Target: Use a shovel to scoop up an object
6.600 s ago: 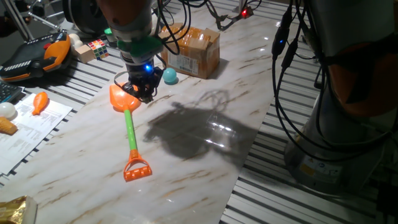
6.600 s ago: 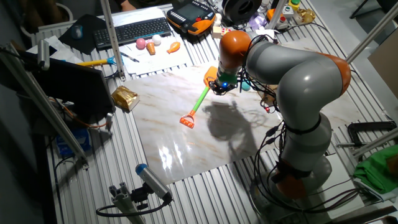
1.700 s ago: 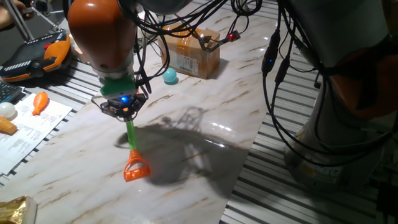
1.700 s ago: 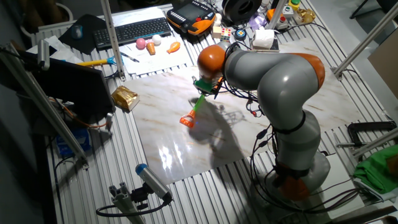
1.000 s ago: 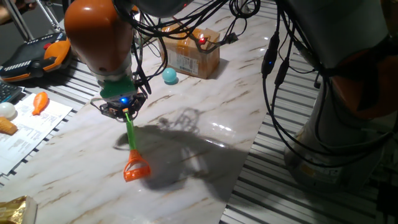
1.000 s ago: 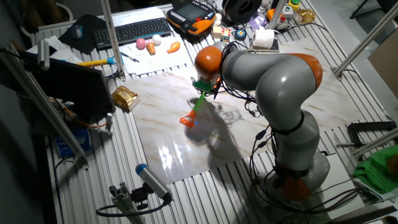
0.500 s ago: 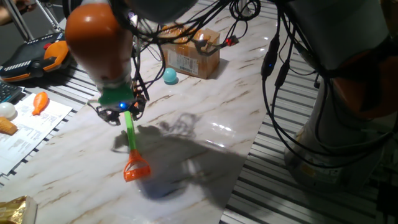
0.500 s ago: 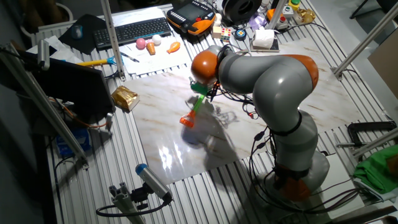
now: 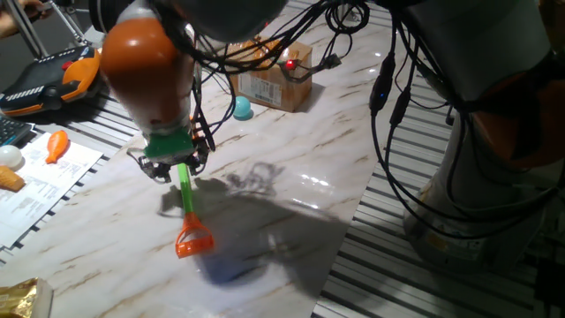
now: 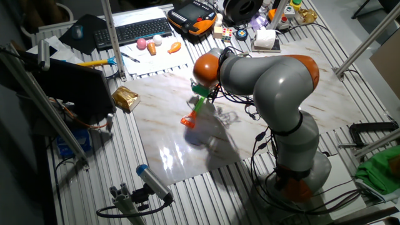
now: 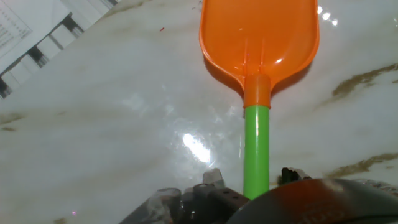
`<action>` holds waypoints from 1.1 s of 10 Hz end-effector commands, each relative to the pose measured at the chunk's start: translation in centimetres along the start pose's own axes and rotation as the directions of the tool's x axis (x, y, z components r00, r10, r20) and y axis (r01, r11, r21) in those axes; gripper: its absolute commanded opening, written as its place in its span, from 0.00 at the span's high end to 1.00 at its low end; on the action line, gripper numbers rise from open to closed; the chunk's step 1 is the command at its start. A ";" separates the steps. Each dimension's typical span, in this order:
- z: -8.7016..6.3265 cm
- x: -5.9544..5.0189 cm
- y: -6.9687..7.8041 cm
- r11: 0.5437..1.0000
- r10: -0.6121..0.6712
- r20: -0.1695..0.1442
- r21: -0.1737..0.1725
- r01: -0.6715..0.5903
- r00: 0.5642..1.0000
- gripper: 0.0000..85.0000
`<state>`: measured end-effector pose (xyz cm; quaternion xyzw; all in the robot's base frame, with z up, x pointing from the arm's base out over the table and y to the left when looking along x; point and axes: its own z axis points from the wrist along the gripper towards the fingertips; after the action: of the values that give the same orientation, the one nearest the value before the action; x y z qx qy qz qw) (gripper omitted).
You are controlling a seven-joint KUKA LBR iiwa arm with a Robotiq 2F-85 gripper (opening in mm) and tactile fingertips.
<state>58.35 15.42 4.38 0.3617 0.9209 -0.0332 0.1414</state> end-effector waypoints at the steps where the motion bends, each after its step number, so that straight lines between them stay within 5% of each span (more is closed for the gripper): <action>1: 0.2 0.1 -0.1 1.000 -0.002 0.007 0.001 0.002 1.000 0.38; 11: 0.9 1.1 -0.1 0.997 0.061 0.052 0.046 -0.064 0.997 0.42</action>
<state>57.72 15.87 3.23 0.3926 0.9043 -0.0600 0.1565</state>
